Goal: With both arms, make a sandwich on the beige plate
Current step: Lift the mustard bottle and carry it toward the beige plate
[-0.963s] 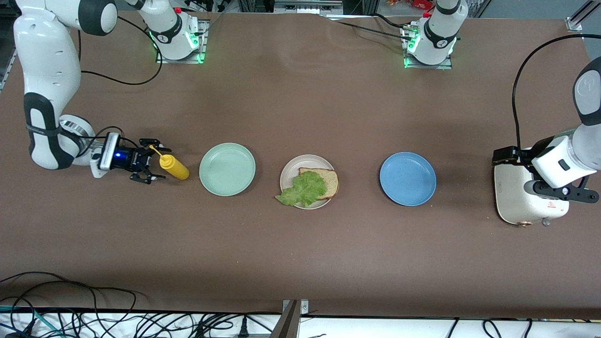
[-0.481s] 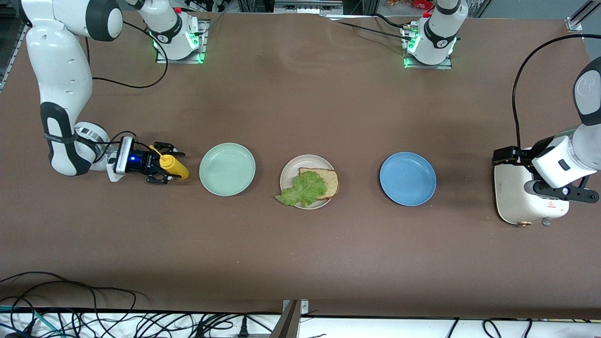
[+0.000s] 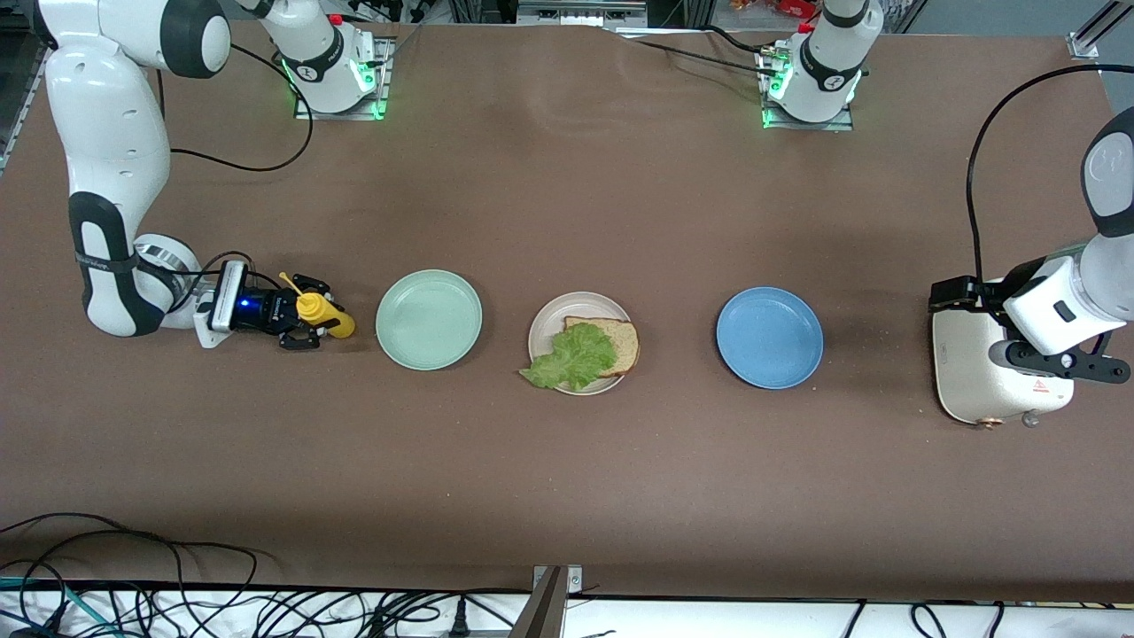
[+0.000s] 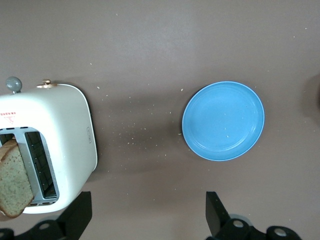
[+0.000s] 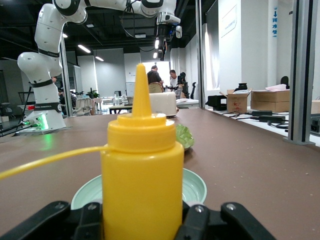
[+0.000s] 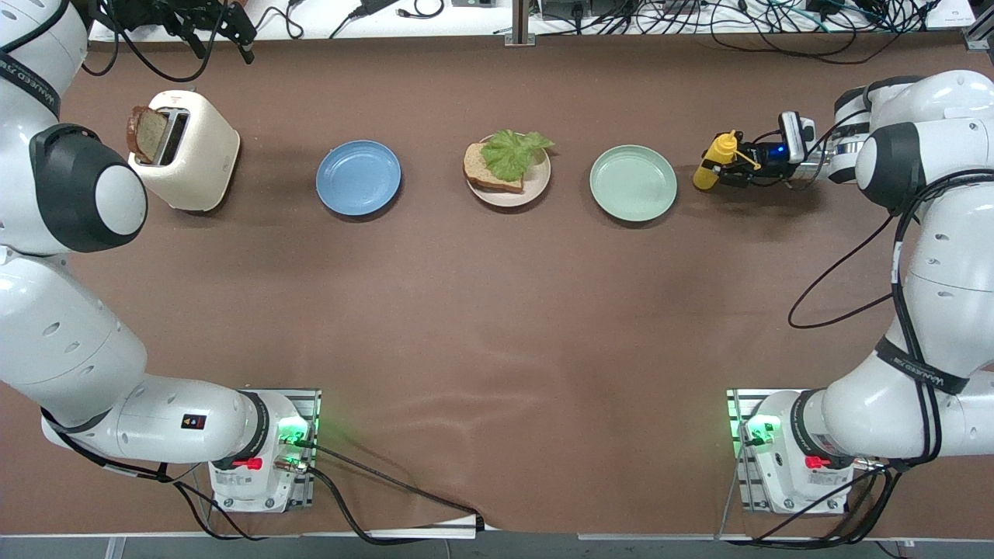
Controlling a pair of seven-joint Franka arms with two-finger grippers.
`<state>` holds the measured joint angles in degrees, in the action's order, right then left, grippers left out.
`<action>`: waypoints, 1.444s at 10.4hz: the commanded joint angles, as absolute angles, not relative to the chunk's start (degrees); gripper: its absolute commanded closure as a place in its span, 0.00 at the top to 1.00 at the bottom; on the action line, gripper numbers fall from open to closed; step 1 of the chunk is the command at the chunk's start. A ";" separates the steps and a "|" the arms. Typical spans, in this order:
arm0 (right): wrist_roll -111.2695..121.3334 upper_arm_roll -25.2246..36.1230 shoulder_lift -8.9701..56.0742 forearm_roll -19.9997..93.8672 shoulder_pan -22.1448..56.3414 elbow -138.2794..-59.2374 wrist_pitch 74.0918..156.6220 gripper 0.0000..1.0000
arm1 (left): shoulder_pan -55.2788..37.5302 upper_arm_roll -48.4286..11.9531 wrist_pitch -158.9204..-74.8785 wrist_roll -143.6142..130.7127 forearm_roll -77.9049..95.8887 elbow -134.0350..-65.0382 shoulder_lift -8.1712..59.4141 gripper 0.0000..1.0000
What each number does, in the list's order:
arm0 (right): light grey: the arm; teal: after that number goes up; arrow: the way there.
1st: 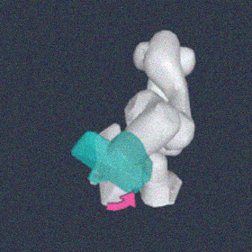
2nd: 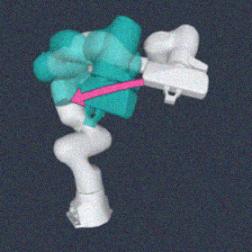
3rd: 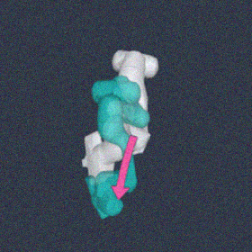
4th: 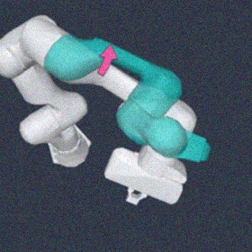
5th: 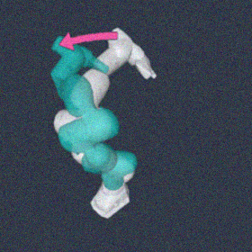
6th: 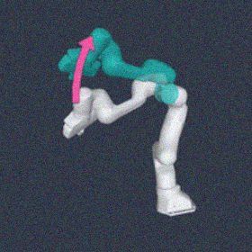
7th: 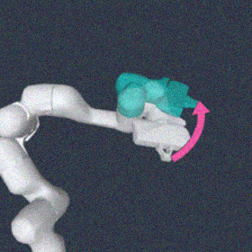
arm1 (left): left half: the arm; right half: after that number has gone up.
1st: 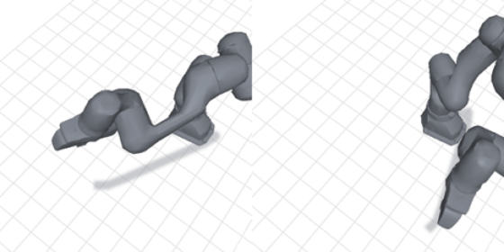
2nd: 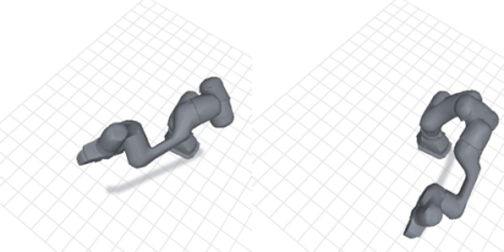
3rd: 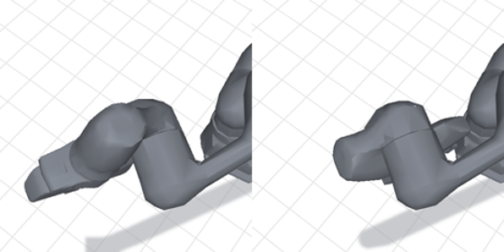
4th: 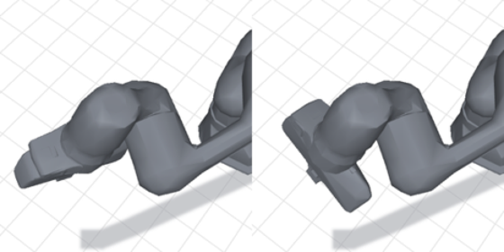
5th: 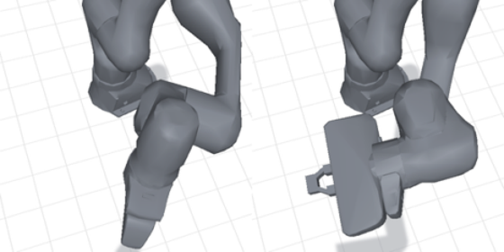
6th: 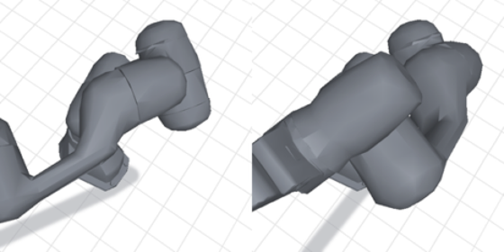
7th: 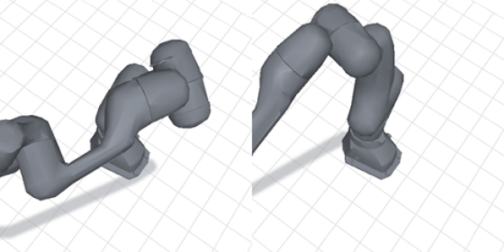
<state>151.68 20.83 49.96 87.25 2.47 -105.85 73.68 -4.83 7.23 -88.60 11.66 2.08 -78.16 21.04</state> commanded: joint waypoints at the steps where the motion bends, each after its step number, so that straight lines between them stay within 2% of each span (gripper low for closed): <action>1: 144.09 20.83 47.30 82.99 2.02 -102.84 72.33 0.00 | -4.83 6.94 -88.42 12.57 0.09 -78.13 20.83 1.00; 4: 126.16 24.61 45.44 73.68 3.16 -91.44 72.95 0.00 | -4.92 6.94 -88.42 12.48 0.18 -78.13 20.83 1.00; 7: 114.91 27.32 45.35 69.29 7.18 -84.84 76.62 0.00 | -4.92 6.94 -88.42 12.39 0.17 -78.13 20.83 1.00; 9: 108.23 32.14 45.26 66.89 14.81 -83.41 81.27 0.00 | -4.92 6.94 -88.42 12.39 0.09 -78.13 20.83 1.00; 12: 93.57 47.75 45.61 66.10 33.16 -79.82 84.02 0.00 | -4.92 6.94 -88.42 12.39 0.17 -78.13 20.83 1.00; 13: 89.25 51.21 45.79 64.61 38.96 -79.63 87.16 0.00 | -4.92 7.03 -88.42 12.39 0.09 -78.13 20.83 1.00; 15: 84.05 52.12 45.70 57.52 44.80 -79.54 91.48 0.00 | -4.83 7.03 -88.42 12.39 0.09 -78.13 20.83 1.00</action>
